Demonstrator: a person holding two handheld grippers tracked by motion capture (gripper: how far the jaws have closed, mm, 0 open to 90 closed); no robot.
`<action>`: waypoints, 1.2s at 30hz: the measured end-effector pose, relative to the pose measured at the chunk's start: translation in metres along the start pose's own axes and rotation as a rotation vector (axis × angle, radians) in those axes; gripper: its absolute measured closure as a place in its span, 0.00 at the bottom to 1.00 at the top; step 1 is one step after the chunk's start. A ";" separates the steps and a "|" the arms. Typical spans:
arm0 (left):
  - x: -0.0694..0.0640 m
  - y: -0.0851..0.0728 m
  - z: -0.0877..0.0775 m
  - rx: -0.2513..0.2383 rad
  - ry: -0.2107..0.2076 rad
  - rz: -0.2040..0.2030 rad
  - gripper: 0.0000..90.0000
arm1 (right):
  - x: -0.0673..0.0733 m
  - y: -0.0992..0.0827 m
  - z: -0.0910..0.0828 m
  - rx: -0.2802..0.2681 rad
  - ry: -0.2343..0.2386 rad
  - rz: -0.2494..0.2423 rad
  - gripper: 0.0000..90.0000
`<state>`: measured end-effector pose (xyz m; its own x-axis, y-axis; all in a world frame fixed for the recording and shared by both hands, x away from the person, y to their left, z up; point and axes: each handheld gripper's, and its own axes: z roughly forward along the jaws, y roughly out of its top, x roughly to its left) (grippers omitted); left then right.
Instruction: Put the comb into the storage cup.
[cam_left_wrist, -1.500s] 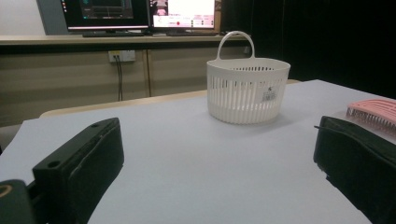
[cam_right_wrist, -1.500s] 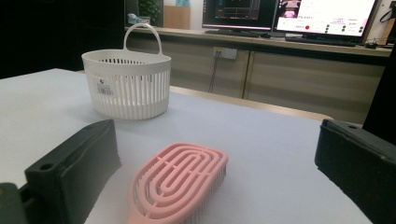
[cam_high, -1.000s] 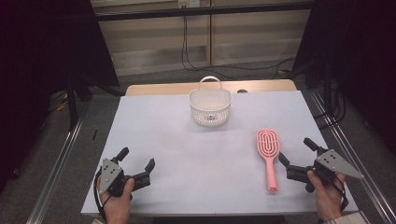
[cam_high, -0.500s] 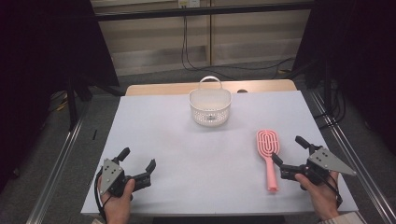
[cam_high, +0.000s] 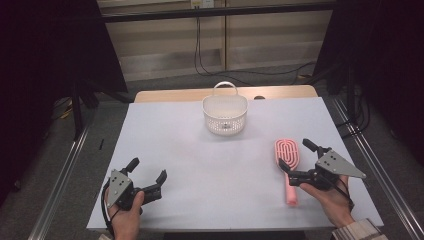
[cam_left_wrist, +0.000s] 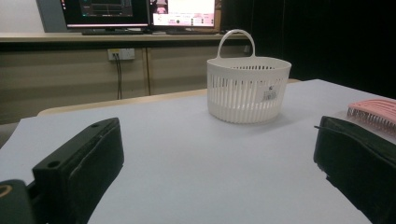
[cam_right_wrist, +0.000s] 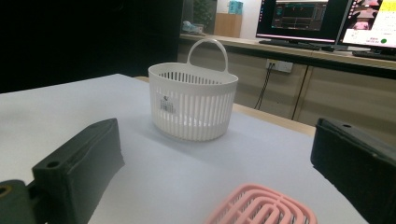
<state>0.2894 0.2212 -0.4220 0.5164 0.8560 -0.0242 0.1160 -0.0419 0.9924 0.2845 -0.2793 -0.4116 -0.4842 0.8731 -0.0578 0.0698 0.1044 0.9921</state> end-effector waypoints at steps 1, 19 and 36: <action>0.000 0.000 0.000 0.000 0.000 0.000 0.02 | 0.000 0.001 0.002 -0.004 -0.010 0.000 0.02; 0.001 0.001 -0.001 -0.006 0.003 0.001 0.02 | -0.003 0.017 0.030 -0.028 -0.019 -0.005 0.13; 0.001 0.000 0.000 -0.003 -0.006 -0.004 0.02 | -0.002 0.010 0.030 -0.023 0.041 0.043 0.47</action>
<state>0.2896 0.2224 -0.4215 0.5213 0.8529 -0.0293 0.1153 -0.0363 0.9927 0.3128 -0.2657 -0.4049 -0.5166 0.8562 -0.0109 0.0712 0.0557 0.9959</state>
